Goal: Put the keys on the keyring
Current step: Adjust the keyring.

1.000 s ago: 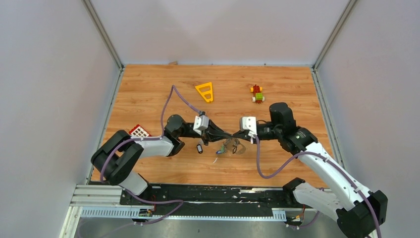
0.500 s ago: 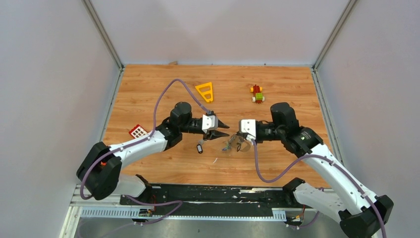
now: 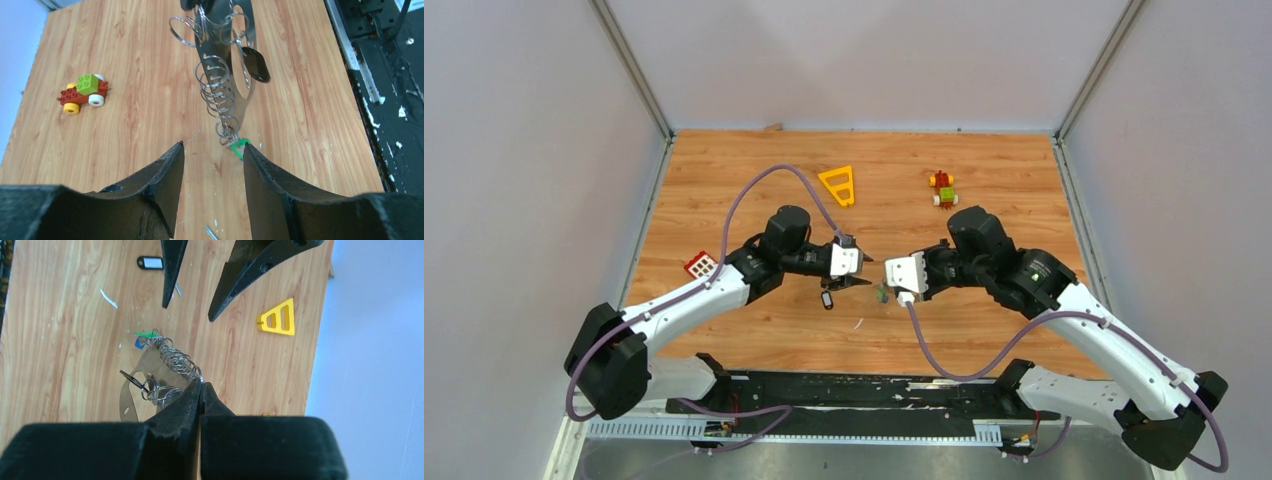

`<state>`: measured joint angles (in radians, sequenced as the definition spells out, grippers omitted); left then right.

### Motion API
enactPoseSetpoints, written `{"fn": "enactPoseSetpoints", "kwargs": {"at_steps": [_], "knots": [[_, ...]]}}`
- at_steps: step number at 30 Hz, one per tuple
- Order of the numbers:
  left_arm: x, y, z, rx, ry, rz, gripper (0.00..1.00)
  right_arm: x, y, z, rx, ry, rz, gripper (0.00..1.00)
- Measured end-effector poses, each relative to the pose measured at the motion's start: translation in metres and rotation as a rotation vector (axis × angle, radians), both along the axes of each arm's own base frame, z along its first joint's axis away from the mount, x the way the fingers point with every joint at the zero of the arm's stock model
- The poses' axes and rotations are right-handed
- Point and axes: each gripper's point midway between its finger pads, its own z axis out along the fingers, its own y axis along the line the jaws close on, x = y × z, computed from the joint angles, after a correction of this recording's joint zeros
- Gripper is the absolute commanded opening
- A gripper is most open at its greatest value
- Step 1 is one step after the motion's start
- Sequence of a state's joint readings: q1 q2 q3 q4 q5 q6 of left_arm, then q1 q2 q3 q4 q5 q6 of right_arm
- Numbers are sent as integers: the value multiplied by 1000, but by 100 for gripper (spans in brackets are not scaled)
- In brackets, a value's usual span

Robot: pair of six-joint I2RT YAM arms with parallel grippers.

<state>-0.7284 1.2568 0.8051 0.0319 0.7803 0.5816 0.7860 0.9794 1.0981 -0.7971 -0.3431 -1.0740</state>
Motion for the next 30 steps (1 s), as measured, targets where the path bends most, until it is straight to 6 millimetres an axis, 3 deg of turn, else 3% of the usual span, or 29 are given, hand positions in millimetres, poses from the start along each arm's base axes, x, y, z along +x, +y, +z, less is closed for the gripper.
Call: {"fn": "enactPoseSetpoints", "kwargs": {"at_steps": [4, 12, 20, 30], "knots": [[-1, 5, -7, 38, -16, -3, 55, 5, -7, -4, -90, -30, -16, 0], [1, 13, -20, 97, -56, -1, 54, 14, -19, 8, -204, -128, -26, 0], [9, 16, -19, 128, -100, 15, 54, 30, -27, -11, -419, -220, -33, 0], [17, 19, -24, 155, -108, 49, 53, 55, -43, -12, -649, -390, -87, 0]]}}
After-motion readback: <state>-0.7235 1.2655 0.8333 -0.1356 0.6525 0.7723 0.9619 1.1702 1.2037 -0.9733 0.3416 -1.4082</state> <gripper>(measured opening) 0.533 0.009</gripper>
